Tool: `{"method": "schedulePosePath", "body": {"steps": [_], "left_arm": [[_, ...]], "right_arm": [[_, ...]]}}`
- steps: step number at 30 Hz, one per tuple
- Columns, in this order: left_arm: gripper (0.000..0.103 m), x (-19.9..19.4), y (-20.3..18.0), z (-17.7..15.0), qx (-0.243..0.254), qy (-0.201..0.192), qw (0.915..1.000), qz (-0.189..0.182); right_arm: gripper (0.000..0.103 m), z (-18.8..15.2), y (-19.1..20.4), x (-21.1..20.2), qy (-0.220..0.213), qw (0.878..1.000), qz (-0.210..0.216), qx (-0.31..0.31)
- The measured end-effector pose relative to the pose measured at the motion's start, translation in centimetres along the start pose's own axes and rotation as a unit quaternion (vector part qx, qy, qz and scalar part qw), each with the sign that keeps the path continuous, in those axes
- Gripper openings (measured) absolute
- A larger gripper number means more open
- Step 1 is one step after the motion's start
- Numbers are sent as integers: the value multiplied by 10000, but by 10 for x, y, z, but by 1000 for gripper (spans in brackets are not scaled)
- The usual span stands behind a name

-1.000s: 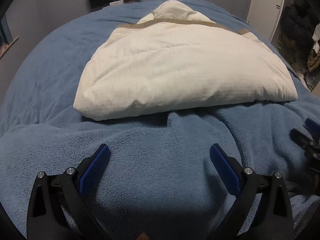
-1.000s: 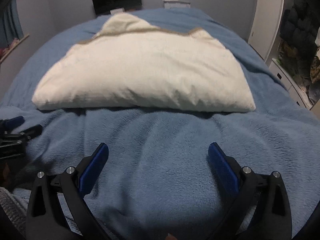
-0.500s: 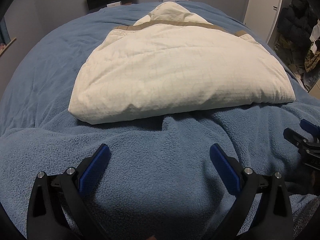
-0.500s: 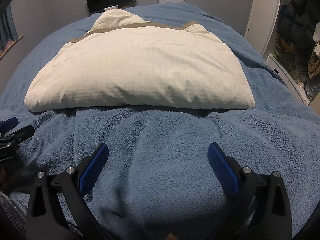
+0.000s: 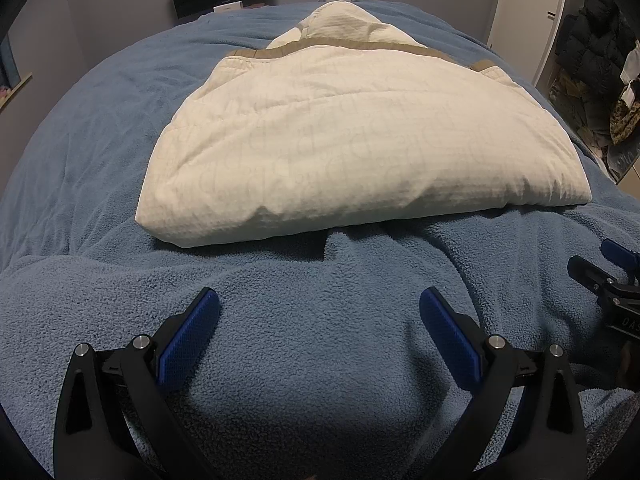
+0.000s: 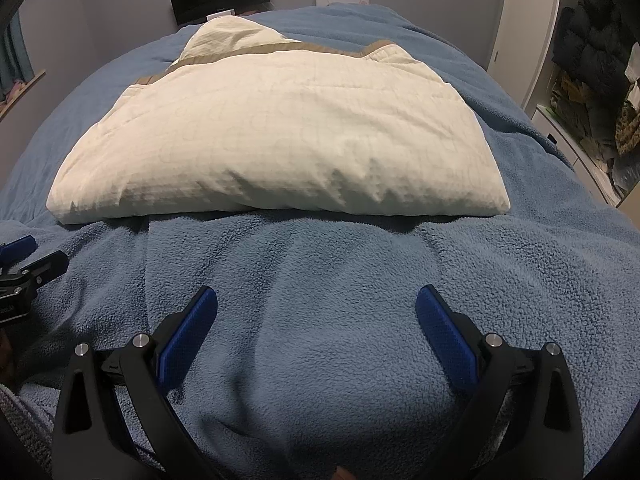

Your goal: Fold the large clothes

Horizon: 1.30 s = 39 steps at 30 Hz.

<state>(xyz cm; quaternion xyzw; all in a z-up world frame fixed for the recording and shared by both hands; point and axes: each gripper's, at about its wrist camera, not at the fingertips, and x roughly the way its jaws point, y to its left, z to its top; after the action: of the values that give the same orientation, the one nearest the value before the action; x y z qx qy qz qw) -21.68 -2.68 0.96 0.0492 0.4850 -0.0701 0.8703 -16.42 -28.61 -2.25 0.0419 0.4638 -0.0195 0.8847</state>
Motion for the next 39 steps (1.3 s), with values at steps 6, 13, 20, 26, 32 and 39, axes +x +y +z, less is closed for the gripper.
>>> {"method": "schedulePosePath", "body": {"steps": [6,13,20,26,32,39], "left_arm": [[96,0,0,0,0,-1,10000,-1],[96,0,1,0,5,2,10000,-3],[96,0,1,0,3,6,10000,-4],[96,2,1,-1,-1,5,10000,-19],[96,3,-1,-3,-21,8,10000,-25],[96,3,-1,-3,-24,14,10000,-26]], "right_arm": [[95,0,0,0,-2,10000,3,-5],[95,0,-1,0,1,10000,3,-6],[95,0,-1,0,4,10000,4,-7],[95,0,-1,0,4,10000,3,-6],[95,0,0,1,9,10000,2,-6],[95,0,0,0,12,10000,2,-7]]}}
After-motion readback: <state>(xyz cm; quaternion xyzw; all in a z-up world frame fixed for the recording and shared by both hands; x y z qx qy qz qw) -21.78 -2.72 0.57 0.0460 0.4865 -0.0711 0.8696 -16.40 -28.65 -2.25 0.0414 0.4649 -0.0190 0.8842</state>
